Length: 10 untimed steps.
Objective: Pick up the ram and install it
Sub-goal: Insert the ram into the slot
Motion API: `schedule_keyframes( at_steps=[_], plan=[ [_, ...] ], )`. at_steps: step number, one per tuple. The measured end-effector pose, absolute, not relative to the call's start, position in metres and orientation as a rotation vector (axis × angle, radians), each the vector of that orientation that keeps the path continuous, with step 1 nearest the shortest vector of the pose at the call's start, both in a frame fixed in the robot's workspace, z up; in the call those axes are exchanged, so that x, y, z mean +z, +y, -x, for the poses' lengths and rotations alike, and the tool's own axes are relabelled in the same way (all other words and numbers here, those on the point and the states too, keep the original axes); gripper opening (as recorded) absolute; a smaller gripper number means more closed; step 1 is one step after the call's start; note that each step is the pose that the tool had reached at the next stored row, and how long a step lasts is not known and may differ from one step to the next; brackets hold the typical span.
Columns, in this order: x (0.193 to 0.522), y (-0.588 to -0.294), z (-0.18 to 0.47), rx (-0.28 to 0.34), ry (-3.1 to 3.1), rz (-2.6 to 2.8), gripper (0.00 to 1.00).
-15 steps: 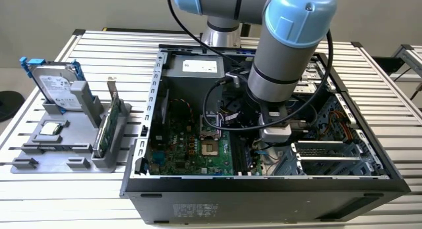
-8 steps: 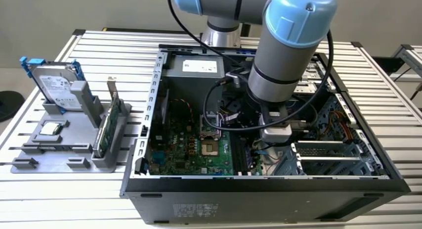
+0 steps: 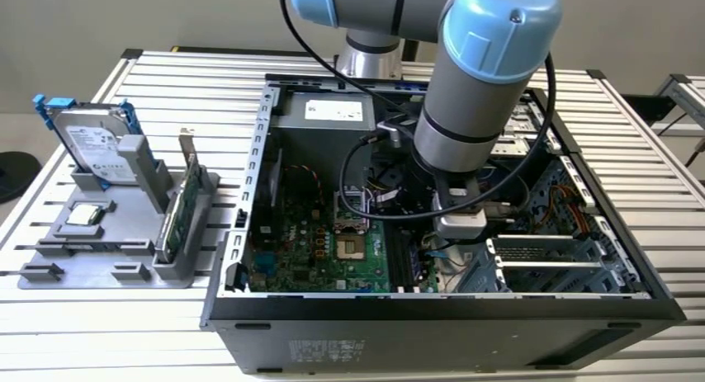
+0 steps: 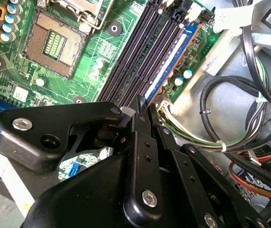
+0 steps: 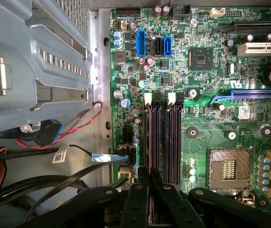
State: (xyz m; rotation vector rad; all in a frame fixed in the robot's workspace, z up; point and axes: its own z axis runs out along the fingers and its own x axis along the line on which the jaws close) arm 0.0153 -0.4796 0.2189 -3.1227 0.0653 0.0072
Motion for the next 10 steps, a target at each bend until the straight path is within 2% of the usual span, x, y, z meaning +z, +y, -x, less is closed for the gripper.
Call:
schedule_keyframes(
  at_steps=[5, 6, 10],
  plan=[
    [0.2189, -0.4796, -0.0153, 0.007, 0.065, 3.122, 0.00],
    [0.2189, -0.4796, -0.0153, 0.007, 0.065, 3.123, 1.00],
    [0.2189, -0.4796, -0.0153, 0.007, 0.065, 3.123, 1.00]
  ],
)
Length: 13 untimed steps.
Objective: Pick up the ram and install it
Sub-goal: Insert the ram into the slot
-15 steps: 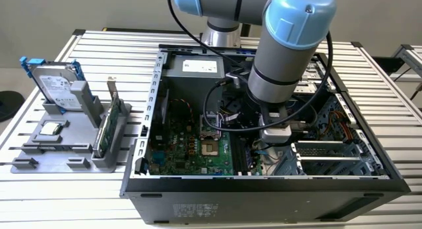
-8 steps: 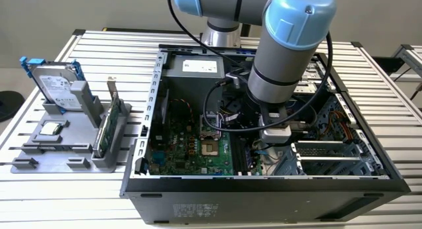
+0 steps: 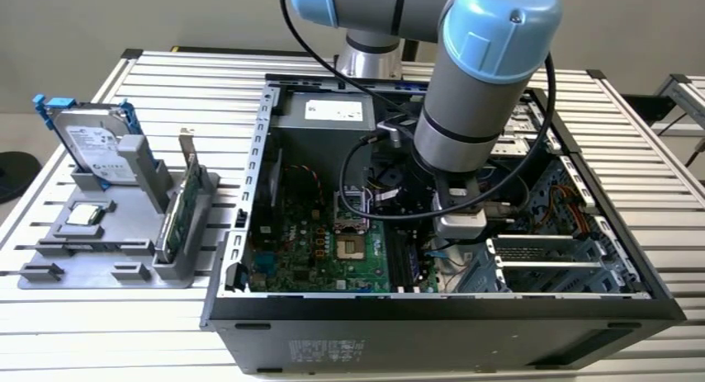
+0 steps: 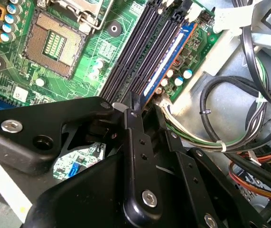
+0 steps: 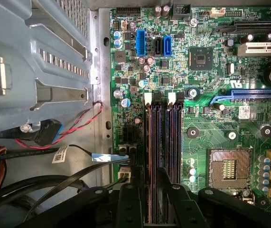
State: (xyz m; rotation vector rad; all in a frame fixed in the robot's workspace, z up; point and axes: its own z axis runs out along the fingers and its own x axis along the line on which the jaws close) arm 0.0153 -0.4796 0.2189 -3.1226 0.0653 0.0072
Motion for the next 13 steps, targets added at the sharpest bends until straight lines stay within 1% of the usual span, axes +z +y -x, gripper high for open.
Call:
schedule_keyframes(
  at_steps=[4, 13],
  plan=[
    [0.220, -0.480, -0.015, 0.007, 0.065, 3.123, 1.00],
    [0.235, -0.480, -0.015, 0.009, 0.069, 3.120, 1.00]
  ],
)
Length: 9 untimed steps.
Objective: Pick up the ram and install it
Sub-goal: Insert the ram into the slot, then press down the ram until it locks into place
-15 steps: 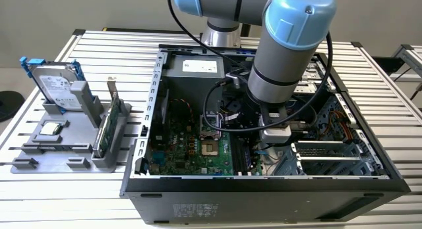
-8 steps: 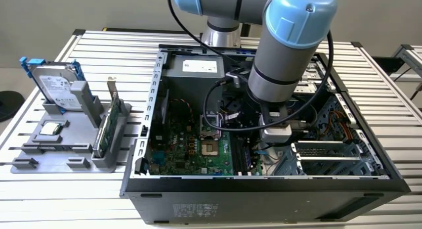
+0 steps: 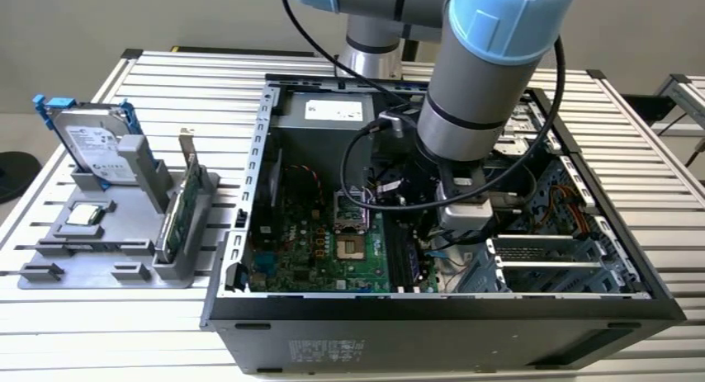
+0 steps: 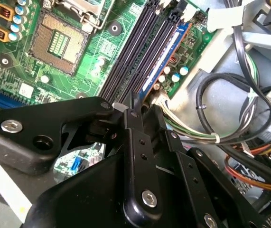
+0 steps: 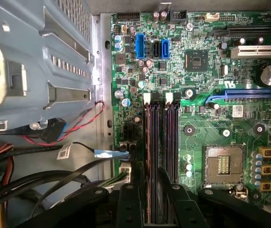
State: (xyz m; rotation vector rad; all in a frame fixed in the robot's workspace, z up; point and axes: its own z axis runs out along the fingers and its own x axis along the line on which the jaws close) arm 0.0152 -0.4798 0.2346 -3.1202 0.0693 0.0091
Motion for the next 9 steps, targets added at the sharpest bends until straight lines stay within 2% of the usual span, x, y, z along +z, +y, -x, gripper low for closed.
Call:
schedule_keyframes(
  at_steps=[7, 8, 9],
  plan=[
    [0.2435, -0.4797, -0.0153, 0.010, 0.070, 3.120, 1.00],
    [0.2435, -0.4797, -0.0152, 0.010, 0.070, 3.120, 0.00],
    [0.2435, -0.4797, -0.0152, 0.010, 0.070, 3.120, 0.00]
  ],
)
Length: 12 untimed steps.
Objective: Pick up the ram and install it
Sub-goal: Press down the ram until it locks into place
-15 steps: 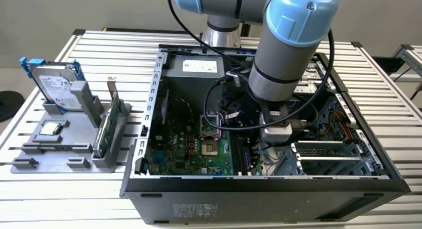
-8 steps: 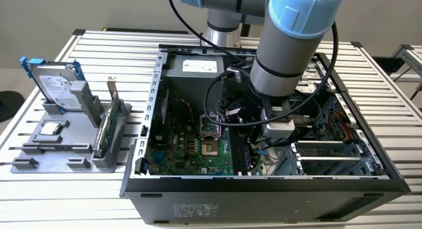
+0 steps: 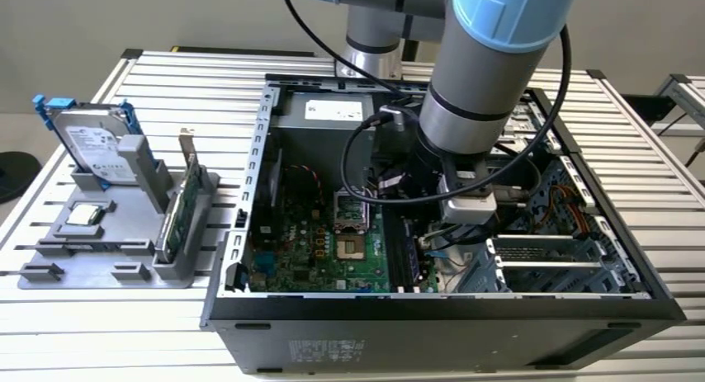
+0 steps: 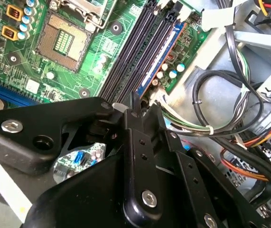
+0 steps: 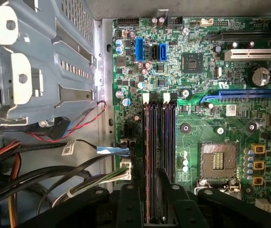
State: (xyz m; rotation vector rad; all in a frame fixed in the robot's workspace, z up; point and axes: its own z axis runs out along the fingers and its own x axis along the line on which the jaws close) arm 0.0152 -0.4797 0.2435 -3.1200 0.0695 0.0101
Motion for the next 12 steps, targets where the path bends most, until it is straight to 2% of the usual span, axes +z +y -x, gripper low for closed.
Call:
schedule_keyframes(
  at_steps=[12],
  plan=[
    [0.2436, -0.4798, -0.0148, 0.010, 0.070, 3.121, 0.00]
  ],
)
